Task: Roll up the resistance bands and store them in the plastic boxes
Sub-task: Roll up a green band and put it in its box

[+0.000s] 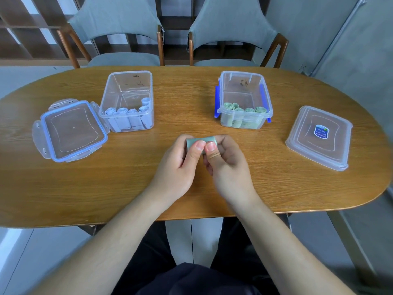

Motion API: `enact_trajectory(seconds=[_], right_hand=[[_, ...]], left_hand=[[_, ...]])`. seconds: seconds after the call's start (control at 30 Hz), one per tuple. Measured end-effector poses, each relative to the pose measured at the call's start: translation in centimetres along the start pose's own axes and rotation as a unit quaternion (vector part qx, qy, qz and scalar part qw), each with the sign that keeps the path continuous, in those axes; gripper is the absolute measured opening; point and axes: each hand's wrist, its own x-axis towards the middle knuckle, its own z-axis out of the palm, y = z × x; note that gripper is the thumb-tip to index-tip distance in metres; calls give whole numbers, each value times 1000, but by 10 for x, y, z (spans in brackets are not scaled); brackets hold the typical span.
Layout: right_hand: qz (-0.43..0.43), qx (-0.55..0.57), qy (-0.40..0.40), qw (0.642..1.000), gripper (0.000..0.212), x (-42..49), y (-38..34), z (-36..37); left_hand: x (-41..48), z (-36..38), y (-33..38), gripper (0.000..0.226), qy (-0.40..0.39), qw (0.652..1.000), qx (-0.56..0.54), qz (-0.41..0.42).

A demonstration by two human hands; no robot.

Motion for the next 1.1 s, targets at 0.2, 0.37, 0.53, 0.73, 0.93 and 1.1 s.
enact_trajectory(seconds=[0.2, 0.37, 0.53, 0.73, 0.93, 1.1], right_hand=[[-9, -24, 44, 999, 20, 3, 3, -2], [11, -48, 71, 996, 23, 8, 7, -8], [29, -34, 78, 996, 14, 14, 8, -17], [54, -31, 43, 997, 15, 22, 6, -30], [59, -42, 35, 997, 13, 22, 5, -37], [148, 23, 10, 989, 36, 32, -12, -48]], left_hand=[[10, 14, -6, 41, -31, 990, -129, -41], [20, 23, -2, 18, -1, 999, -36, -27], [28, 31, 0, 13, 19, 995, -89, -28], [34, 36, -8, 22, -66, 987, -134, -50], [37, 37, -16, 16, -63, 990, -125, -22], [42, 40, -29, 25, -28, 995, -93, 7]])
